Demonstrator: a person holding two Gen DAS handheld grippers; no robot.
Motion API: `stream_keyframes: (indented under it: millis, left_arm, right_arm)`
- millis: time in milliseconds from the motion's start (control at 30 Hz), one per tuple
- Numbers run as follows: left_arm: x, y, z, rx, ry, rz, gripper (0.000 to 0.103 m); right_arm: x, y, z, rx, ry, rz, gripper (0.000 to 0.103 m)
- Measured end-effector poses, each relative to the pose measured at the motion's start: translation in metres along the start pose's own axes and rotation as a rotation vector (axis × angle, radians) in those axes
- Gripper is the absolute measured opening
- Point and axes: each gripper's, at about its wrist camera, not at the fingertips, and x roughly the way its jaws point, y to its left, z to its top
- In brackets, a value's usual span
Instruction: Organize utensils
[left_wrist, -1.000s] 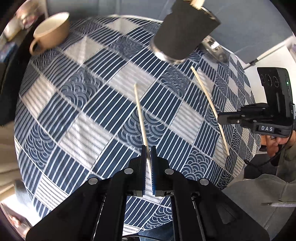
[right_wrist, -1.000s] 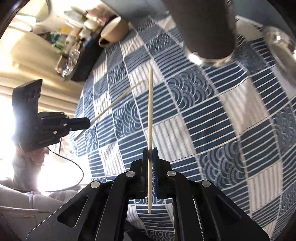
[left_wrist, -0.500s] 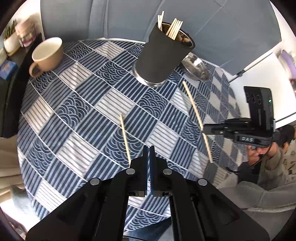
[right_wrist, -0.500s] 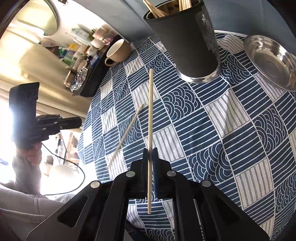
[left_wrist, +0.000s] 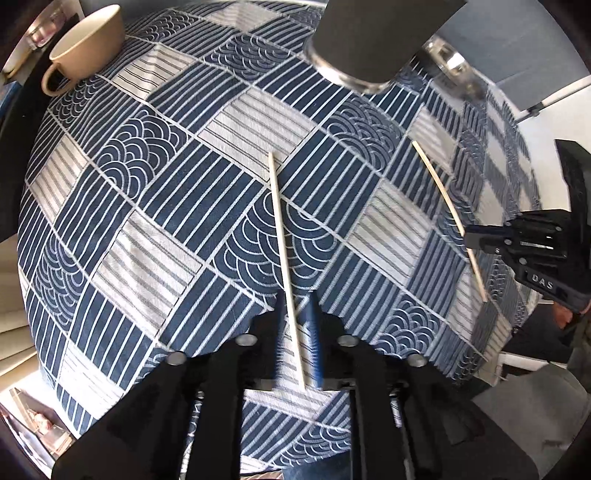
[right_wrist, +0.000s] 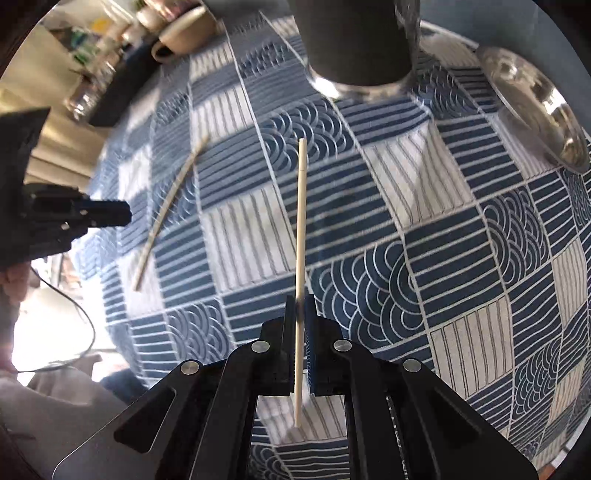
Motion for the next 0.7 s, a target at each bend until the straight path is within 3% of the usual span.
stream_keyframes:
  millis: [33, 200, 400, 533, 600, 700]
  left_arm:
    - [0.004, 0.000, 0.002, 0.007, 0.000, 0.014, 0.026]
    - [0.018, 0.000, 0.013, 0.026, 0.017, 0.044, 0.032]
    - [0.029, -0.001, 0.016, 0.057, 0.041, 0.099, 0.035]
    - [0.030, -0.007, 0.014, 0.094, 0.041, 0.135, 0.035]
    - [0.031, -0.011, 0.013, 0.111, 0.039, 0.154, 0.035]
    - [0.033, -0.022, 0.010, 0.142, 0.027, 0.182, 0.027]
  right_arm:
    - [0.004, 0.001, 0.001, -0.003, 0.012, -0.017, 0.008]
    - [0.016, 0.005, 0.008, -0.023, 0.036, -0.064, 0.008]
    - [0.032, 0.014, 0.017, -0.042, 0.069, -0.106, 0.014]
    - [0.036, 0.025, 0.019, -0.068, 0.085, -0.139, 0.015]
    - [0.038, 0.028, 0.019, -0.062, 0.094, -0.134, 0.023]
    - [0.042, 0.039, 0.019, -0.112, 0.105, -0.180, 0.024]
